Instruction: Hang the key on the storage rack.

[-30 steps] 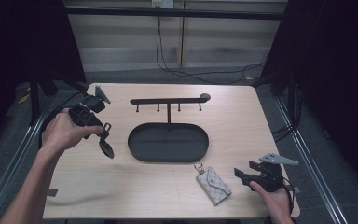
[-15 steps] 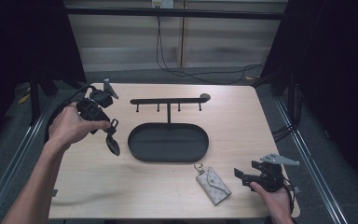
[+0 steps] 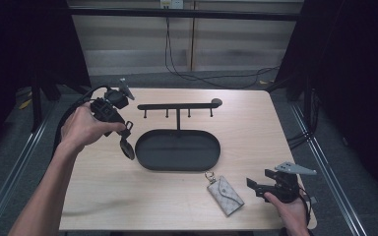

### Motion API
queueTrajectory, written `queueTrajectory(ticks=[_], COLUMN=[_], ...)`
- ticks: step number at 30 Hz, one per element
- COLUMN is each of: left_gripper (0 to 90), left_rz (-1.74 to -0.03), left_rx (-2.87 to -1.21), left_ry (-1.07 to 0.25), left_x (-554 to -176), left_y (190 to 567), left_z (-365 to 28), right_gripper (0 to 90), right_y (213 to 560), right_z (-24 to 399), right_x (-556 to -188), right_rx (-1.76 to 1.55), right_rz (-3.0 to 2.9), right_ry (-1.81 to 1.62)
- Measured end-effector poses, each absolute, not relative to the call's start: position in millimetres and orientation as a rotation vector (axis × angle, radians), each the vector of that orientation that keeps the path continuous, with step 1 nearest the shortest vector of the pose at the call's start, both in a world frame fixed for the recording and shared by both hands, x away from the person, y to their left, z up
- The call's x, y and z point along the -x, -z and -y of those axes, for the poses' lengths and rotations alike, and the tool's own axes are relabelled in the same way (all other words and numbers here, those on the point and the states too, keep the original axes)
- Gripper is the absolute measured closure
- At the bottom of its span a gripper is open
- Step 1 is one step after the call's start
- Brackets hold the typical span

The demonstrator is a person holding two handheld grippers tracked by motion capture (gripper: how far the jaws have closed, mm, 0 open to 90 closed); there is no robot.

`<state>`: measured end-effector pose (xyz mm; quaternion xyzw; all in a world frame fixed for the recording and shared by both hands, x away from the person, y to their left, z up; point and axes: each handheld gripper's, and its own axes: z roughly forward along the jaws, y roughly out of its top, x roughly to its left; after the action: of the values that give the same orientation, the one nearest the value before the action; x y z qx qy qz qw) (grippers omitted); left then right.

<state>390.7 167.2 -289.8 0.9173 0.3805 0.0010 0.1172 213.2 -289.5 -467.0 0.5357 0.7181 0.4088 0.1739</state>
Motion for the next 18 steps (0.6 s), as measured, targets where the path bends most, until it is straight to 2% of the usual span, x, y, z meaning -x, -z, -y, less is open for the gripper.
queueTrajectory(ticks=[18], left_gripper=[71.1], left_rz=[-1.104], left_rx=[-2.715], left_ry=[-0.011], left_x=[-410], left_y=[293], left_z=[-136], right_gripper=[16.4], right_y=[468], right_z=[288], right_x=[-214], right_rx=[-1.516], right_rz=[-2.054], right_ry=[-1.153])
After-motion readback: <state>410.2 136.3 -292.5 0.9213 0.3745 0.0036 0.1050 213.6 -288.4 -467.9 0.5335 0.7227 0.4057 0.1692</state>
